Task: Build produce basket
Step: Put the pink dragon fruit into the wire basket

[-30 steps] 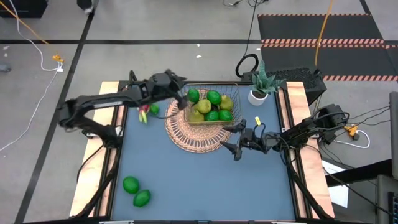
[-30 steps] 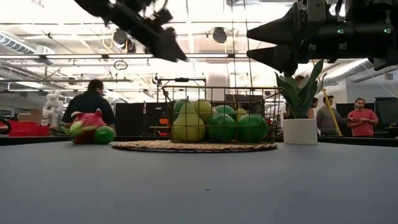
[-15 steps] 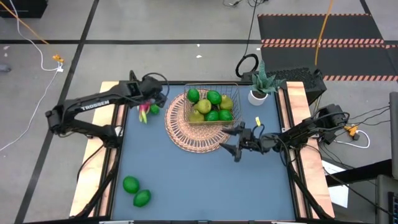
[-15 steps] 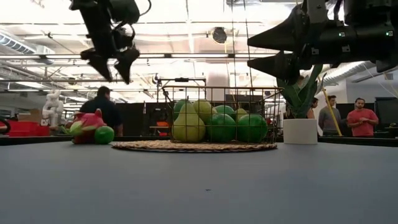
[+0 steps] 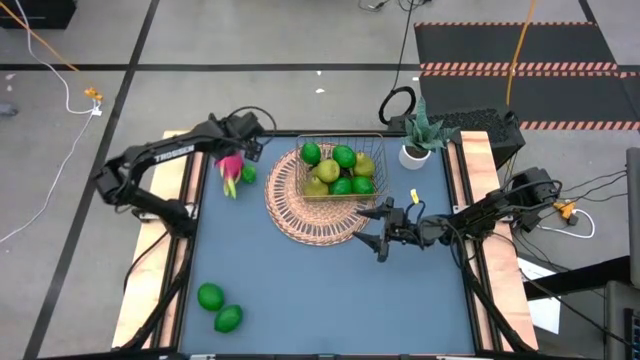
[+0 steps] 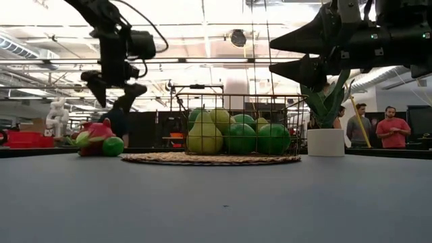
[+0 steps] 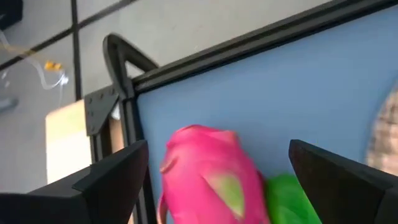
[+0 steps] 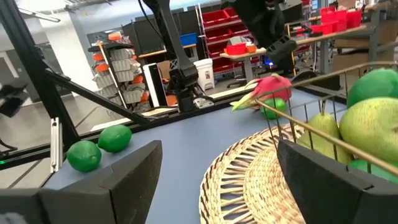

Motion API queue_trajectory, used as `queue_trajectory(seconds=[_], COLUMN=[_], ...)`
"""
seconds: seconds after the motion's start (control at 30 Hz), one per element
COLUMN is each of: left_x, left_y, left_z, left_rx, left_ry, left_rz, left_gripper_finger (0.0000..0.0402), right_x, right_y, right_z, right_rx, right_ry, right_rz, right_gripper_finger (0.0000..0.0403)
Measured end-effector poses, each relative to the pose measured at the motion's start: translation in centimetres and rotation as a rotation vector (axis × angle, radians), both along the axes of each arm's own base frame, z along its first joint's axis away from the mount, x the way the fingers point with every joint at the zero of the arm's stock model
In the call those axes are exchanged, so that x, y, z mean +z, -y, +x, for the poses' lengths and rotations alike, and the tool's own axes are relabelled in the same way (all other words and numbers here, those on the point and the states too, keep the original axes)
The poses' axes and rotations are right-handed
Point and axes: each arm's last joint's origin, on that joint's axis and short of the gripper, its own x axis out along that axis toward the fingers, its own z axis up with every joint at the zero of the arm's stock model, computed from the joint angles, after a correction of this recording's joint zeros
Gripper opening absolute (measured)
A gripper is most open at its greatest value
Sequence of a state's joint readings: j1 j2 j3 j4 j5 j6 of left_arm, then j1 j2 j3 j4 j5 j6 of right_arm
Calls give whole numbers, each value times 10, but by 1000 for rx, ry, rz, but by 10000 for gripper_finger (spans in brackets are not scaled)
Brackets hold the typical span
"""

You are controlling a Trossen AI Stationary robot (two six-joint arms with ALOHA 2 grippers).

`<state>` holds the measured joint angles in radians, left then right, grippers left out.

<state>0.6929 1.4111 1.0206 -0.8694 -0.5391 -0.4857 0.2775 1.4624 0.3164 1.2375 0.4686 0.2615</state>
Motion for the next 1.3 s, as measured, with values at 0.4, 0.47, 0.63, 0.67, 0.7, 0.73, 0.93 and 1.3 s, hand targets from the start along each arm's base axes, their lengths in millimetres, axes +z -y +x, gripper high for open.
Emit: queue_trajectory(seconds=[0.4, 0.47, 0.63, 0.67, 0.7, 0.73, 0.93, 1.3], left_x=[-35, -44, -70, -74, -78, -81, -89, -62], left_y=[-18, -16, -15, -15, -15, -14, -12, -2], left_z=[-20, -24, -33, -35, -37, -38, -44, -48], left_rx=[73, 89, 95, 90, 82, 75, 53, -19], left_ry=[-21, -16, 45, 50, 53, 52, 49, 157], left_rz=[-165, -176, -171, -170, -168, -170, -192, -177], left_gripper_finger=[386, 386, 386, 386, 386, 386, 371, 272], right_x=[-6, -8, -9, -9, -9, -9, -9, -8], right_y=[0, 0, 0, 0, 0, 0, 0, 1], right_z=[0, 0, 0, 0, 0, 0, 0, 0], right_rx=[-1, -3, -4, -5, -5, -5, -6, -38], right_ry=[-54, -65, -70, -70, -69, -69, -68, -62], right_rz=[42, 53, 80, 87, 91, 91, 92, 90], right_gripper_finger=[312, 312, 312, 312, 312, 312, 312, 312])
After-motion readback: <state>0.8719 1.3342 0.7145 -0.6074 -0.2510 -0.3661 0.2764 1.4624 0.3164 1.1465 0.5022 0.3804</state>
